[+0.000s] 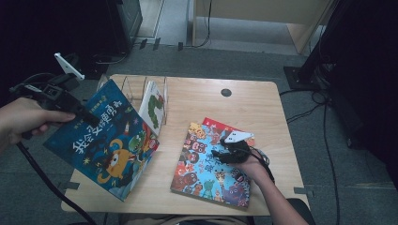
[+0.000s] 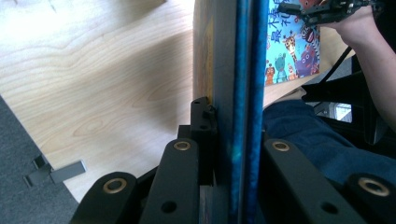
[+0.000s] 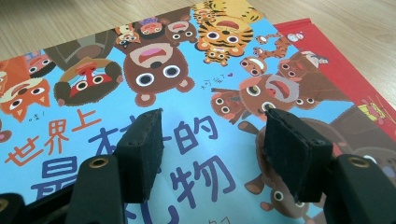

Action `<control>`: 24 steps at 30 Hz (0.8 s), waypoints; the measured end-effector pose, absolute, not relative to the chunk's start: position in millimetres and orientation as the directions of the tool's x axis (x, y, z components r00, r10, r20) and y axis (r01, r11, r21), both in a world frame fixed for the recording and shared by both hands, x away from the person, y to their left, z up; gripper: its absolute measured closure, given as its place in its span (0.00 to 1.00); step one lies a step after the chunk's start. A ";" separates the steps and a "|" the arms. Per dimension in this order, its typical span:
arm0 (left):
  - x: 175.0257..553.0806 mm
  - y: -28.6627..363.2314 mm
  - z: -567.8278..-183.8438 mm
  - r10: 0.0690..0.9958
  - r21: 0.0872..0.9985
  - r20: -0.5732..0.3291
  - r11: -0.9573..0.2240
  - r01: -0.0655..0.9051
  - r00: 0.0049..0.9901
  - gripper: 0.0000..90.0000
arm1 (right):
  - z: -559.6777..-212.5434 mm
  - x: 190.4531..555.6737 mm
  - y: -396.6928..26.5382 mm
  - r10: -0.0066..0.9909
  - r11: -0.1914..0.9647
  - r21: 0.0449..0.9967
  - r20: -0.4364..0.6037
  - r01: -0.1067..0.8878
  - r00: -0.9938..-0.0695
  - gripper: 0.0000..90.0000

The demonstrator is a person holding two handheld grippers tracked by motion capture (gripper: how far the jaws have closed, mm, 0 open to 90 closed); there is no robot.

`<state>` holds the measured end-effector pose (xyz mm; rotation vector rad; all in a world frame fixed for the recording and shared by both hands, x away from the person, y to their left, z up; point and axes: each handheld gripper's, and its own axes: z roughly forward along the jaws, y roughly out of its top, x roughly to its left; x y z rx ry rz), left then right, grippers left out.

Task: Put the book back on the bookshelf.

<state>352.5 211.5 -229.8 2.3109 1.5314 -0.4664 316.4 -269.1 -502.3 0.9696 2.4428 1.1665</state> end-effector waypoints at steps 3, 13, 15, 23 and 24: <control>350.4 216.7 -230.1 0.822 0.082 -0.443 -0.360 0.929 0.357 0.91 | -502.3 316.3 -269.1 0.669 0.456 0.765 0.042 0.455 -0.742 0.42; 346.1 236.6 -231.1 0.832 0.085 -0.447 -0.327 0.941 0.330 0.91 | -502.3 316.3 -269.2 0.671 0.451 0.766 0.048 0.459 -0.740 0.42; 345.5 239.4 -230.9 0.832 0.085 -0.448 -0.325 0.942 0.327 0.90 | -502.3 316.4 -269.2 0.670 0.453 0.766 0.046 0.457 -0.741 0.42; 345.6 261.8 -231.4 0.840 0.105 -0.458 -0.273 0.956 0.291 0.91 | -502.4 316.3 -269.1 0.671 0.452 0.766 0.047 0.458 -0.740 0.42; 345.8 264.3 -231.2 0.844 0.104 -0.455 -0.266 0.958 0.284 0.90 | -502.4 316.3 -269.1 0.671 0.451 0.766 0.047 0.458 -0.740 0.42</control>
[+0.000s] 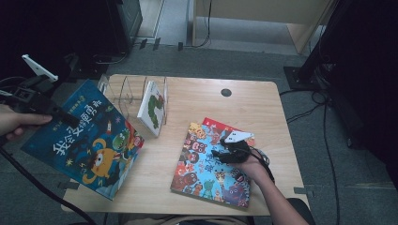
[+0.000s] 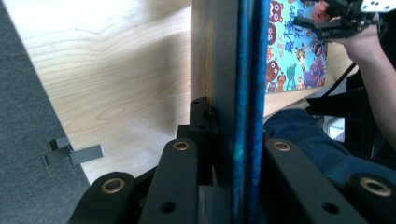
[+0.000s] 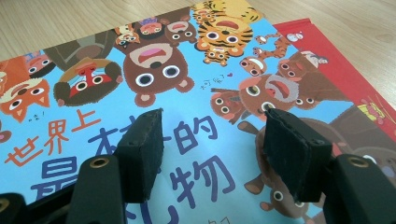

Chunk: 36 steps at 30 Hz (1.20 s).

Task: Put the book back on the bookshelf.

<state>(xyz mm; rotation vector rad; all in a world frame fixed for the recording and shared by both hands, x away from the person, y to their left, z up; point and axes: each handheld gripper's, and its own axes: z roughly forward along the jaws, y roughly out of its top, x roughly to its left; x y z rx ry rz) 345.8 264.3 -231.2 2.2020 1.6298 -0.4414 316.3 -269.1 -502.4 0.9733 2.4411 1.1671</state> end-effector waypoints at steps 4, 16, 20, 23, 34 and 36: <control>348.5 273.8 -229.8 0.862 0.101 -0.438 -0.237 0.966 0.257 0.90 | -502.3 316.4 -269.2 0.671 0.452 0.765 0.047 0.459 -0.740 0.42; 365.9 297.1 -227.8 0.911 0.109 -0.380 -0.130 0.986 0.162 0.92 | -502.2 316.5 -269.2 0.671 0.453 0.764 0.046 0.458 -0.740 0.43; 371.3 304.6 -230.5 0.911 0.113 -0.388 -0.099 0.989 0.136 0.92 | -502.2 316.6 -269.2 0.670 0.453 0.765 0.046 0.458 -0.741 0.43; 375.7 306.9 -231.5 0.914 0.109 -0.387 -0.084 0.990 0.120 0.92 | -502.2 316.6 -269.2 0.672 0.452 0.765 0.047 0.458 -0.739 0.43; 392.2 305.3 -233.6 0.921 0.094 -0.378 -0.061 0.994 0.092 0.92 | -502.2 316.7 -269.1 0.670 0.455 0.765 0.043 0.456 -0.741 0.43; 393.4 306.1 -232.3 0.925 0.102 -0.369 -0.052 0.993 0.086 0.92 | -502.2 316.7 -269.2 0.670 0.454 0.765 0.044 0.457 -0.741 0.43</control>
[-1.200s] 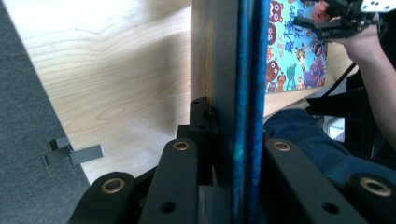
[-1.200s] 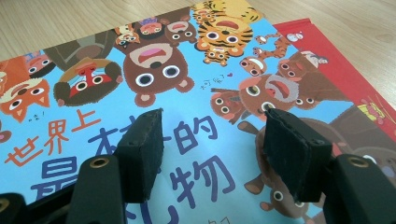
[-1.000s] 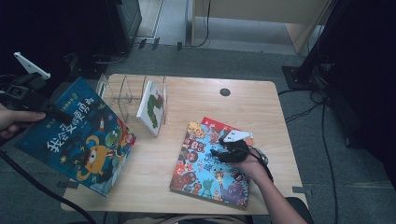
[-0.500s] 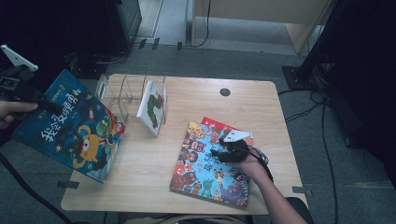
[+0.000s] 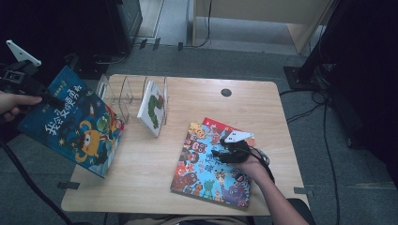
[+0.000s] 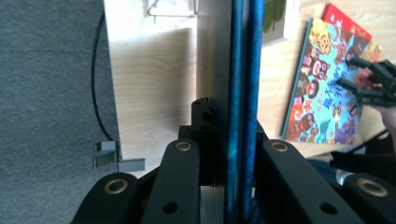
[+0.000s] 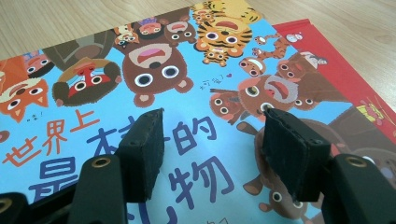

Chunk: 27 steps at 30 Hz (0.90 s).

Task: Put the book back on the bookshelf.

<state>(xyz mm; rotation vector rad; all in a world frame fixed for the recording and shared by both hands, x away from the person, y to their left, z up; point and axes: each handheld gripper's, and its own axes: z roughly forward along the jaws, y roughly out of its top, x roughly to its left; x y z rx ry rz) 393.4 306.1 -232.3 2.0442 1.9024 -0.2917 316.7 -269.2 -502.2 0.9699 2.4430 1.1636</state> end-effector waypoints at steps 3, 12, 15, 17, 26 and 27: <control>395.7 304.6 -229.8 0.930 0.108 -0.357 -0.051 0.993 0.087 0.92 | -502.2 316.8 -269.2 0.671 0.454 0.765 0.044 0.457 -0.740 0.43; 408.9 301.1 -225.2 0.932 0.126 -0.355 -0.030 0.992 0.073 0.92 | -502.2 316.7 -269.1 0.671 0.454 0.765 0.044 0.457 -0.740 0.43; 415.7 298.4 -224.0 0.935 0.124 -0.347 -0.034 0.992 0.075 0.92 | -502.3 316.7 -269.1 0.672 0.453 0.766 0.044 0.457 -0.739 0.43; 420.1 296.3 -223.5 0.937 0.123 -0.341 -0.032 0.992 0.072 0.92 | -502.2 316.6 -269.1 0.672 0.453 0.765 0.044 0.457 -0.740 0.44; 443.6 286.6 -222.3 0.943 0.120 -0.323 -0.038 0.992 0.075 0.92 | -500.6 309.8 -268.2 0.665 0.441 0.768 0.069 0.465 -0.744 0.49; 446.7 285.7 -222.4 0.944 0.119 -0.321 -0.037 0.992 0.073 0.92 | -500.5 308.6 -267.5 0.662 0.442 0.771 0.064 0.458 -0.747 0.49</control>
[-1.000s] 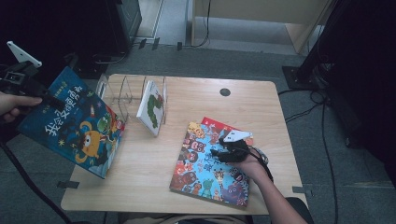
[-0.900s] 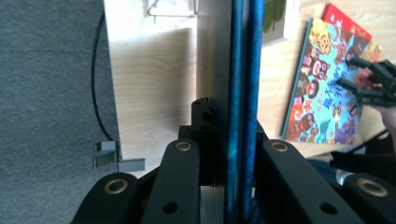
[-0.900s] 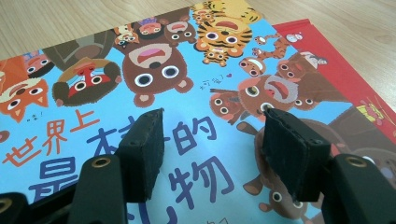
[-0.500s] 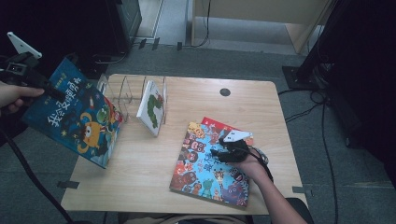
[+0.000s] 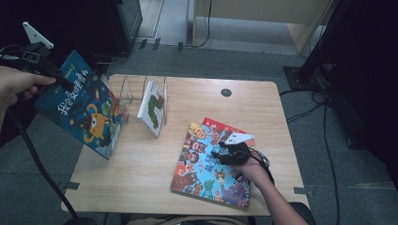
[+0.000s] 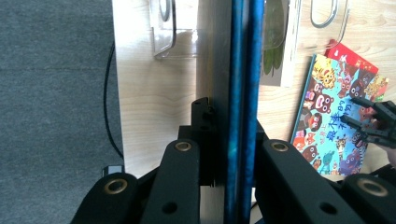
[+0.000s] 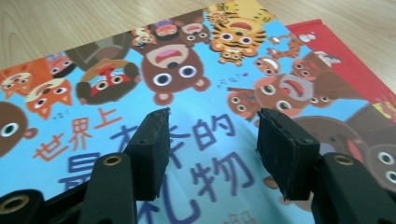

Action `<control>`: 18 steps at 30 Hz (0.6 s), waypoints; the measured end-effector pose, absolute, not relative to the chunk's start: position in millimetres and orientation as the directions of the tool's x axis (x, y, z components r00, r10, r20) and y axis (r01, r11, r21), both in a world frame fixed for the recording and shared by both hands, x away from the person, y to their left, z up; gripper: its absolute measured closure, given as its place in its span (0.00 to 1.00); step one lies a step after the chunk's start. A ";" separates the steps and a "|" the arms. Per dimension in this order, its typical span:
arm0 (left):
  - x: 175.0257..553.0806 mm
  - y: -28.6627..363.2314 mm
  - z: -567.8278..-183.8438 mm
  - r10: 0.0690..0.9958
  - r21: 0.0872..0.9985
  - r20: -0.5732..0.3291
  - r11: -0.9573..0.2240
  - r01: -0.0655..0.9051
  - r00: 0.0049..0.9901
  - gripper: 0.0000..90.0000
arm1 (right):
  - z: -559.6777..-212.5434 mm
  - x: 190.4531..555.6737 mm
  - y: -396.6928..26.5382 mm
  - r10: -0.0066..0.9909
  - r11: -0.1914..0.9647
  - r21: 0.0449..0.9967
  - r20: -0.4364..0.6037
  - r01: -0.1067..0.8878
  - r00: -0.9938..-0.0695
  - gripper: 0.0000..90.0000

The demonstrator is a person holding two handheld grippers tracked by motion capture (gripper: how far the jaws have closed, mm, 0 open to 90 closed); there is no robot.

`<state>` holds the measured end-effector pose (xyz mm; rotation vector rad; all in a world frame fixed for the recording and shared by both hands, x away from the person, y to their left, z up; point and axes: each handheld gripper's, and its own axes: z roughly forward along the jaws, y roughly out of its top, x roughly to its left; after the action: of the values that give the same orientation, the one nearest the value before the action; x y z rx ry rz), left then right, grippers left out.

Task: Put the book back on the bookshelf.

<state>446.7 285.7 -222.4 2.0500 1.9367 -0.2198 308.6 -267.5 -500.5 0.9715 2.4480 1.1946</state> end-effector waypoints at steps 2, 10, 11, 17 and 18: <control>452.5 283.8 -221.7 0.943 0.123 -0.323 -0.036 0.992 0.074 0.92 | -499.7 305.4 -264.0 0.655 0.456 0.766 0.056 0.453 -0.754 0.49; 476.4 280.7 -223.2 0.945 0.127 -0.322 -0.024 0.992 0.065 0.92 | -502.0 299.2 -259.8 0.645 0.478 0.767 0.025 0.428 -0.764 0.49; 479.2 280.7 -224.5 0.944 0.126 -0.323 -0.026 0.992 0.066 0.92 | -502.1 299.1 -259.7 0.644 0.479 0.767 0.023 0.427 -0.764 0.49; 493.2 281.7 -233.2 0.946 0.110 -0.317 -0.027 0.994 0.061 0.92 | -502.4 298.7 -259.5 0.649 0.477 0.769 0.019 0.426 -0.761 0.49; 494.4 281.6 -234.2 0.947 0.111 -0.315 -0.029 0.993 0.062 0.92 | -502.4 298.6 -259.5 0.649 0.477 0.769 0.019 0.426 -0.760 0.49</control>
<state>494.4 281.6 -234.2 2.0471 1.9533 -0.2206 298.6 -259.5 -502.4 0.9168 2.4518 1.1601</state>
